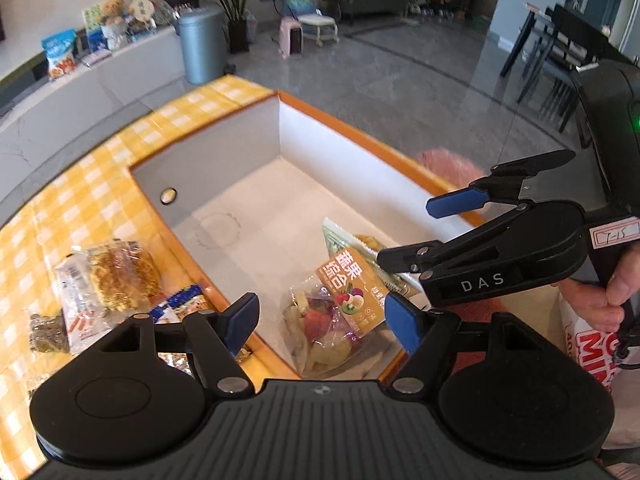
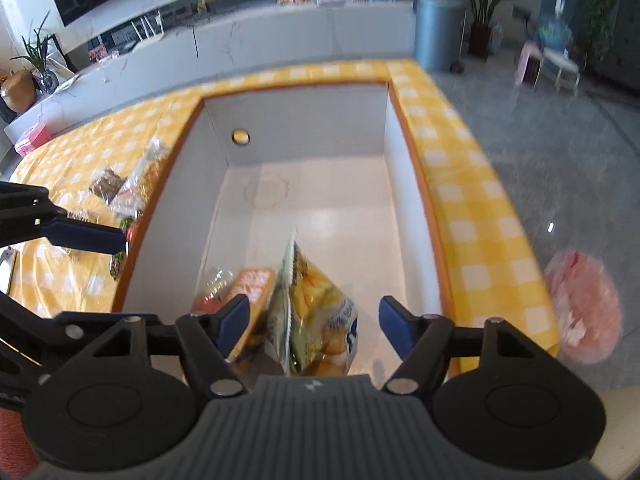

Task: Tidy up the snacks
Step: 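Open both tools to release the bags into the box and withdraw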

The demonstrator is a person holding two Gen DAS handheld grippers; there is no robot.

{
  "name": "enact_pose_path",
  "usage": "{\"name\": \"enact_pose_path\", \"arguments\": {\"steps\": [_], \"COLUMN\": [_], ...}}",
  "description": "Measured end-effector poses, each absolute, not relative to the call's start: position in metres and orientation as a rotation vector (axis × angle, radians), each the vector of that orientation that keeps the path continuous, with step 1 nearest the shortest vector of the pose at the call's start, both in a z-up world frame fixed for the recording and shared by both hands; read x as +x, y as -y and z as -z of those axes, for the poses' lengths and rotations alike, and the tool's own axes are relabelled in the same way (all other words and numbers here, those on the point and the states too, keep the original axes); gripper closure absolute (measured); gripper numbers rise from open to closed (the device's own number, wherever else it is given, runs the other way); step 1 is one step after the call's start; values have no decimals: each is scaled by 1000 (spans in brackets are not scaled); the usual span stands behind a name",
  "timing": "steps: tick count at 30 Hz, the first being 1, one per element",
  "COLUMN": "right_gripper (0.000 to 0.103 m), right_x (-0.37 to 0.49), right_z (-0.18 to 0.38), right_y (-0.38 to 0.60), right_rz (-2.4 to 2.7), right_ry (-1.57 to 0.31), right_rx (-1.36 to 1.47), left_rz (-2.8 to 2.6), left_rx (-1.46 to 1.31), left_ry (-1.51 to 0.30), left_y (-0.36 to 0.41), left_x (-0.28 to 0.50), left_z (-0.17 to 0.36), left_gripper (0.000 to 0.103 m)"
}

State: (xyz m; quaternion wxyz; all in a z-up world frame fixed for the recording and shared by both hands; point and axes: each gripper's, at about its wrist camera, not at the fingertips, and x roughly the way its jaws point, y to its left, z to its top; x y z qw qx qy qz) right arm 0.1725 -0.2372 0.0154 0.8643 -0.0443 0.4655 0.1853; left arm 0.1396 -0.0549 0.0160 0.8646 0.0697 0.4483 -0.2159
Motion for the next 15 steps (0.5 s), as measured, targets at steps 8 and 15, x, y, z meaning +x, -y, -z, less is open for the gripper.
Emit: {"name": "enact_pose_path", "arguments": {"steps": [8,15], "right_gripper": [19,11], "right_x": [136,113], "right_z": [-55,-65], "right_y": [229,208], "right_rz": [-387,-429], "right_ry": [-697,-603], "right_rx": [-118,-49], "left_rz": [338,210], "left_rx": [91,17], "left_ry": [-777,-613], "left_y": [26,-5], "left_x": [111,86], "left_z": [-35,-40], "left_gripper": [19,18]}}
